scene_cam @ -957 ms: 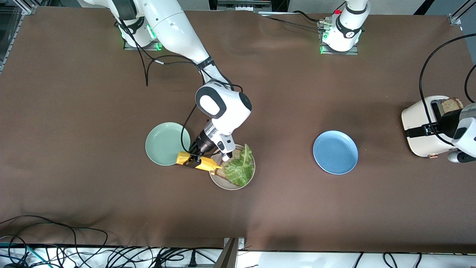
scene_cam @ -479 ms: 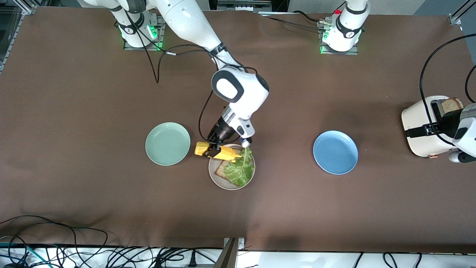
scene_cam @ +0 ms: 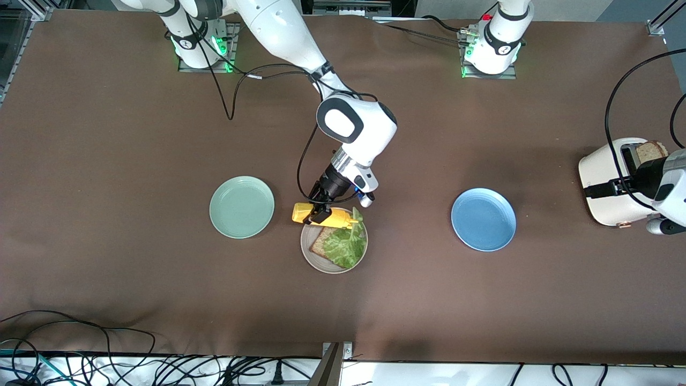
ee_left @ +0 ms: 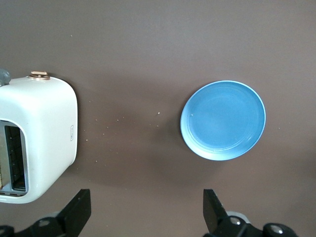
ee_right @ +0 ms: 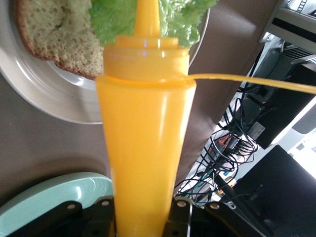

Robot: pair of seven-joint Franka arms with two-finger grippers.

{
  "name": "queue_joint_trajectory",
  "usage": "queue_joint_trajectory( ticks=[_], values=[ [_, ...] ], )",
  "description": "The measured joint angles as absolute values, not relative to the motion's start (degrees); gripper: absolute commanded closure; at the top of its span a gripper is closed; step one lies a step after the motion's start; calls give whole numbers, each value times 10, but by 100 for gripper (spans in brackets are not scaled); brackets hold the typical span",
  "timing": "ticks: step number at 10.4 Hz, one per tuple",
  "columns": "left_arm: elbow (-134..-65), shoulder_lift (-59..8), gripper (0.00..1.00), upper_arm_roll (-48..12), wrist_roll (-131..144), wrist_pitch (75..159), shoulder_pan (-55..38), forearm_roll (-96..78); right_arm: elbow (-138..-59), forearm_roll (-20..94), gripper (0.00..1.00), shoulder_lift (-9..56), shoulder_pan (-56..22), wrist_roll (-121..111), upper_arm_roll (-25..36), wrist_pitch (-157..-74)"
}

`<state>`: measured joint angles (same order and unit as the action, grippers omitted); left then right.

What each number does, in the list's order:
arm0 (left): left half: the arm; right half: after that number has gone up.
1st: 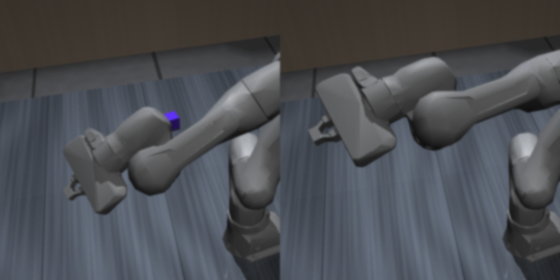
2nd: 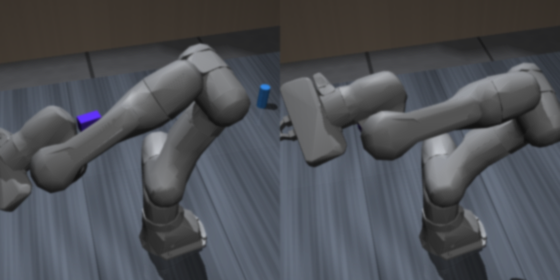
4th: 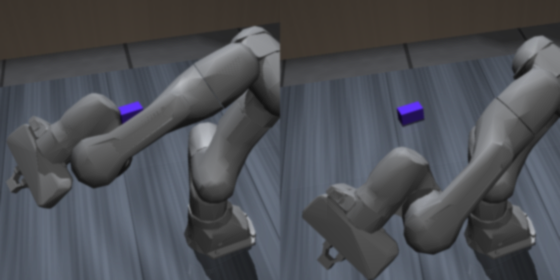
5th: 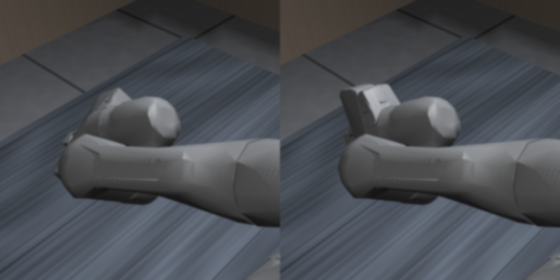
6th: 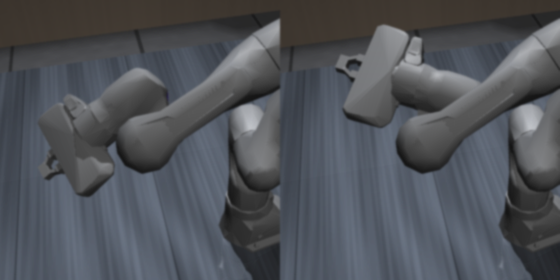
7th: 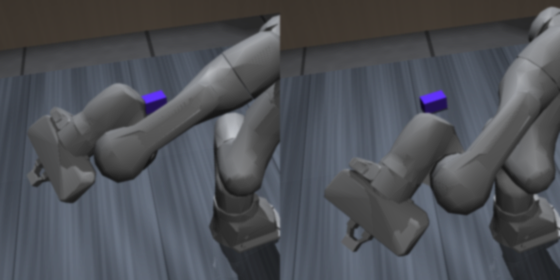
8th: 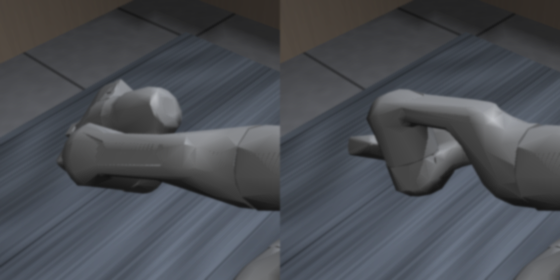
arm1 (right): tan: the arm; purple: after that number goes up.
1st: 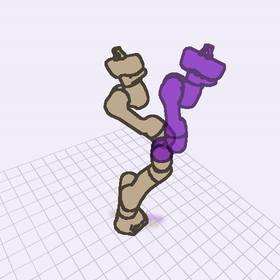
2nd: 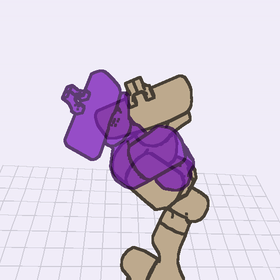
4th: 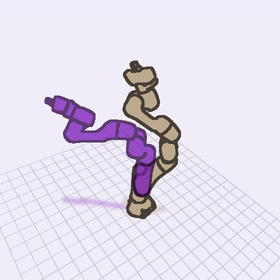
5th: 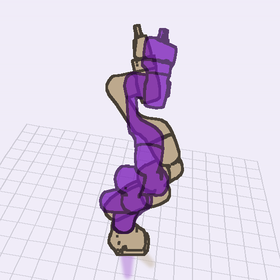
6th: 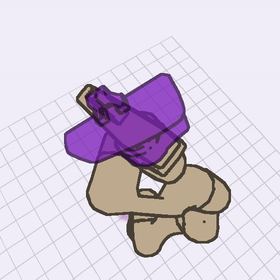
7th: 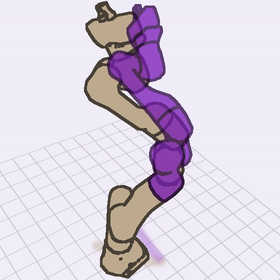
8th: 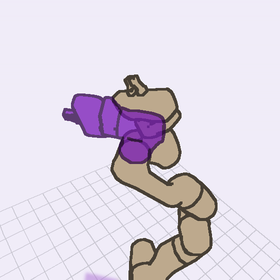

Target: Make sandwich on beige plate with both arms

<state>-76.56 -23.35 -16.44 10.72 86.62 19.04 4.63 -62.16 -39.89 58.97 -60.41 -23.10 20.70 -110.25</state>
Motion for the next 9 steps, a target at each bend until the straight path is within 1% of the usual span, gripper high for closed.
queue_joint_trajectory(
  ticks=[2, 5, 6, 9],
  values=[
    [-766, -234, 0, -164, 107, 866, 190, 46, -620, -399, 100, 594, -591, -231, 221, -1138],
    [-766, -234, 0, -164, 107, 866, 191, 46, -614, -399, 100, 596, -535, -235, 224, -1236],
    [-766, -234, 0, -164, 107, 866, 191, 46, -614, -399, 100, 603, -528, -235, 226, -1254],
    [-766, -234, 0, -164, 107, 866, 191, 46, -614, -401, 100, 611, -532, -243, 231, -1258]
  ],
)
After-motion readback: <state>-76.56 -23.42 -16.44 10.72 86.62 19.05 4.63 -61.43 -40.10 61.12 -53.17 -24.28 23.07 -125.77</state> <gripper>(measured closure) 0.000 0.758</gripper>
